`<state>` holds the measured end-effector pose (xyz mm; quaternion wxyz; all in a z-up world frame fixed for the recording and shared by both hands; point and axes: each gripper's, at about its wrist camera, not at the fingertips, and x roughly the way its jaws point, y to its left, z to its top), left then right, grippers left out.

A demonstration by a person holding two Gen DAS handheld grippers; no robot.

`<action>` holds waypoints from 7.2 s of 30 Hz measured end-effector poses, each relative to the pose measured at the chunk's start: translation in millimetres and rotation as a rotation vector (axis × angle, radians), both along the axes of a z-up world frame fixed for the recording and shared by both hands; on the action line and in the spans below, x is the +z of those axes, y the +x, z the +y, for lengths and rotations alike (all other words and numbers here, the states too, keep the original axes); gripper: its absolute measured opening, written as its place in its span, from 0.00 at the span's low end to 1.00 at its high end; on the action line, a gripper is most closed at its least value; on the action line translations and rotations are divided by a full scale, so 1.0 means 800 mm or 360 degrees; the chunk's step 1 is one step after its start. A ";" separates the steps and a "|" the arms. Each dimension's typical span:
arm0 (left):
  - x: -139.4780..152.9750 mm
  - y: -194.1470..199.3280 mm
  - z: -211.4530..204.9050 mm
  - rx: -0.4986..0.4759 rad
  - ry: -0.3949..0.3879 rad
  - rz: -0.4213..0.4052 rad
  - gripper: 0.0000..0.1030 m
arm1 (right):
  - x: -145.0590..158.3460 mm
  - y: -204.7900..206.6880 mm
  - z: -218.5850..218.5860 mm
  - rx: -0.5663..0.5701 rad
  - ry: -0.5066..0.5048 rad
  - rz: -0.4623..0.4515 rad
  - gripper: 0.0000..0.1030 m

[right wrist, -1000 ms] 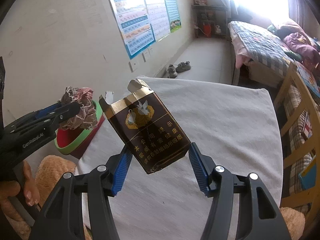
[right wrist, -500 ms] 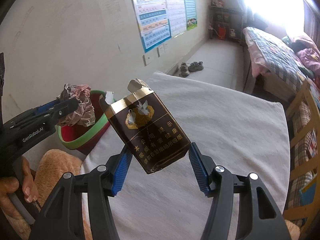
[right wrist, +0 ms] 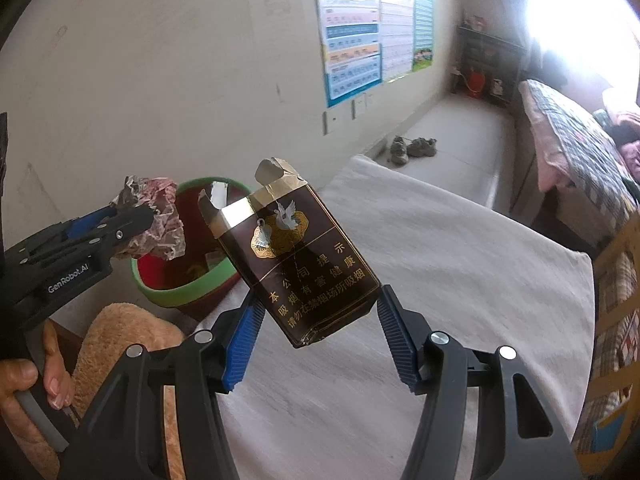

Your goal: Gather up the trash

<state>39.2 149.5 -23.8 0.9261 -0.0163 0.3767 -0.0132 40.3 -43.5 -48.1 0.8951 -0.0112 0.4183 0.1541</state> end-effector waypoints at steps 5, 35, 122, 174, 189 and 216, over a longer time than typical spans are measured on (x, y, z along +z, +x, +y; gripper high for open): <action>-0.002 0.006 0.019 0.0057 0.0003 -0.0004 0.44 | -0.001 0.010 0.020 0.0064 -0.0026 -0.0008 0.55; -0.037 0.038 0.128 0.0347 -0.0069 0.0139 0.45 | 0.019 0.095 0.132 0.0246 0.0041 -0.0063 0.55; -0.113 0.109 0.153 0.0460 -0.0308 0.0502 0.72 | -0.070 0.146 0.192 0.0321 -0.0062 0.0178 0.55; 0.118 -0.063 -0.184 -0.0124 0.0032 -0.0558 0.95 | 0.055 -0.115 -0.196 -0.0698 0.0204 -0.0666 0.93; 0.095 -0.041 -0.175 -0.0121 0.0042 -0.0374 0.95 | 0.037 -0.098 -0.188 -0.0704 0.0202 -0.0499 0.93; 0.079 -0.033 -0.173 -0.0171 0.0019 -0.0277 0.95 | 0.017 -0.084 -0.183 -0.0694 0.0190 -0.0357 0.93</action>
